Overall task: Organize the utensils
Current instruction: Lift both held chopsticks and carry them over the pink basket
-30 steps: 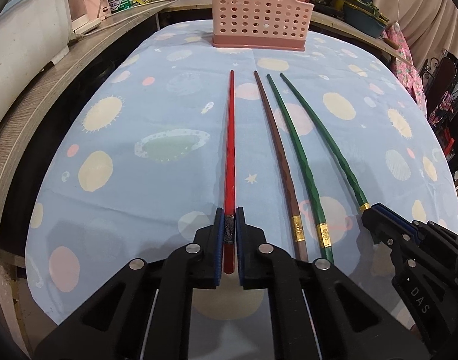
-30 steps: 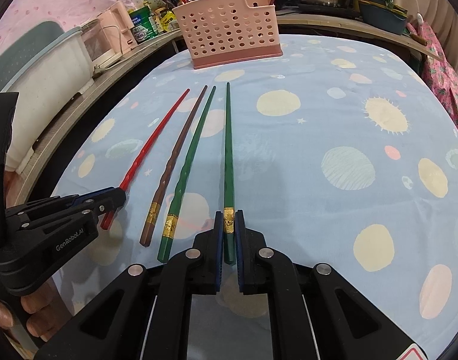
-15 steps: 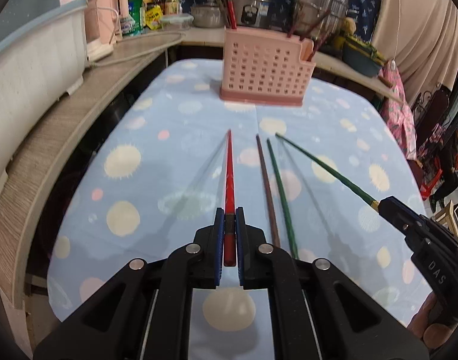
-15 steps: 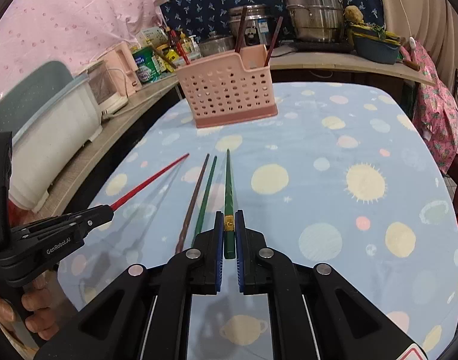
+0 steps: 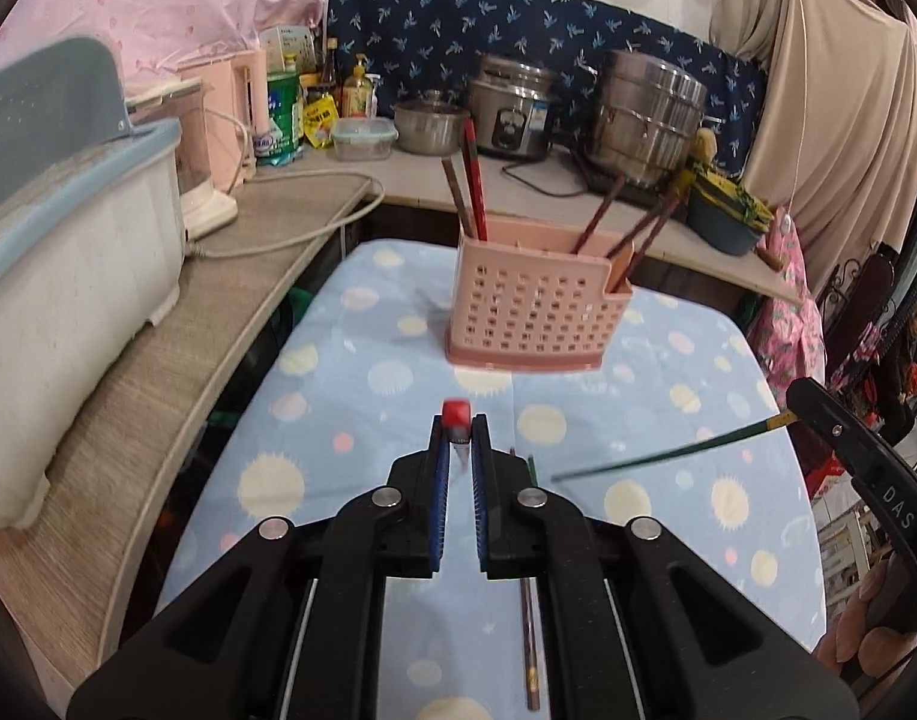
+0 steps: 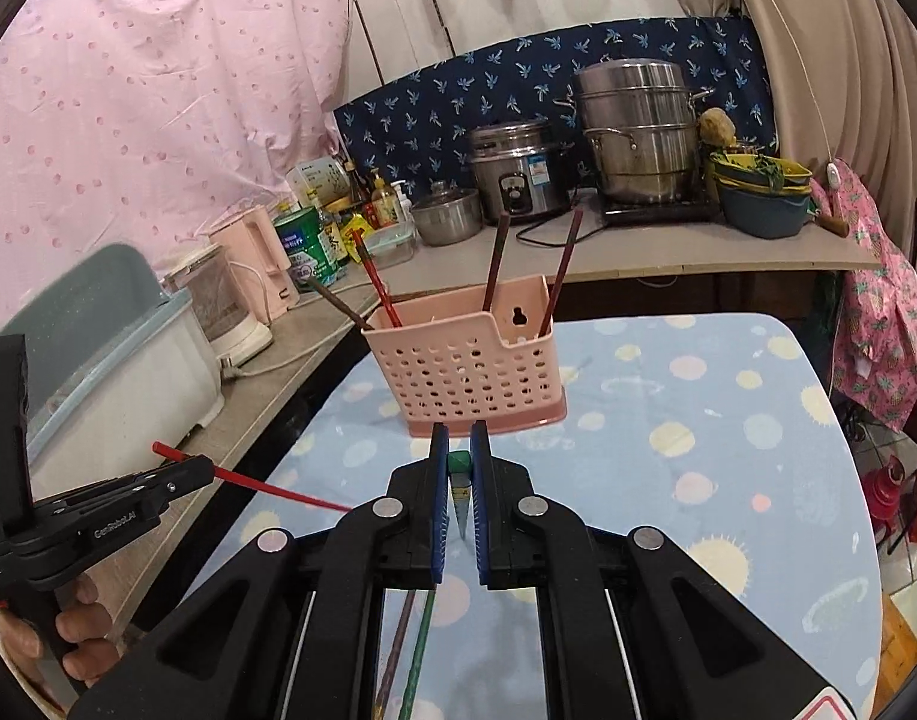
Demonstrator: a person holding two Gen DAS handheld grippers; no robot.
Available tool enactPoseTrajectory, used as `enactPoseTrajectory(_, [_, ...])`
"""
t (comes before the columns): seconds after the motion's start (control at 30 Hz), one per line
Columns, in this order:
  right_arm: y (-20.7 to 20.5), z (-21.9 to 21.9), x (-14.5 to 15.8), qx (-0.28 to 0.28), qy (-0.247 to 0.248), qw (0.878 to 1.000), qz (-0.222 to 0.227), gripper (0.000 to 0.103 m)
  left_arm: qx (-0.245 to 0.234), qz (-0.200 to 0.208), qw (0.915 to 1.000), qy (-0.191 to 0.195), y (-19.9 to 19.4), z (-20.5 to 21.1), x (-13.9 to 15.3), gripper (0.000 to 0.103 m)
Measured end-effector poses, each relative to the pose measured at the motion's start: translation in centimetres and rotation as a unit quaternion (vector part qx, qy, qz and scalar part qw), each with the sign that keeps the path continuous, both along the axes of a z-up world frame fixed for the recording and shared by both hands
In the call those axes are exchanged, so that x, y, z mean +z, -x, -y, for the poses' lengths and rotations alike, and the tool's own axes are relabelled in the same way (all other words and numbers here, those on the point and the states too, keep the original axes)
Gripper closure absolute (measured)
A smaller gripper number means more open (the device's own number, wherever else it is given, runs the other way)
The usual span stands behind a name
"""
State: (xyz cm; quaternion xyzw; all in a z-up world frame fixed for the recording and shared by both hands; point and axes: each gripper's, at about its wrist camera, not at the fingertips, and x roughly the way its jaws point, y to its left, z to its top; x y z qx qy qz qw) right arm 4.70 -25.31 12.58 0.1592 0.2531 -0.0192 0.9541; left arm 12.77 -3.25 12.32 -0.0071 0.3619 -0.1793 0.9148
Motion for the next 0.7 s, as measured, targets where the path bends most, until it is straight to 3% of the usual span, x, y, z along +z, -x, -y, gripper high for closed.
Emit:
enactPoseTrajectory(0.47, [-5.6,2.1,5.9,0.000,-0.012,0.998,0.056,0.096,-0.002,0.045,0.9973,0.057,-5.5,1.1,6.8,0.096])
enactPoseTrajectory(0.7, [-9.8,4.0,10.8,-0.010,-0.030,0.994,0.104,0.096,0.004,0.103,0.9907,0.089,-8.5,2.4,12.4,0.096])
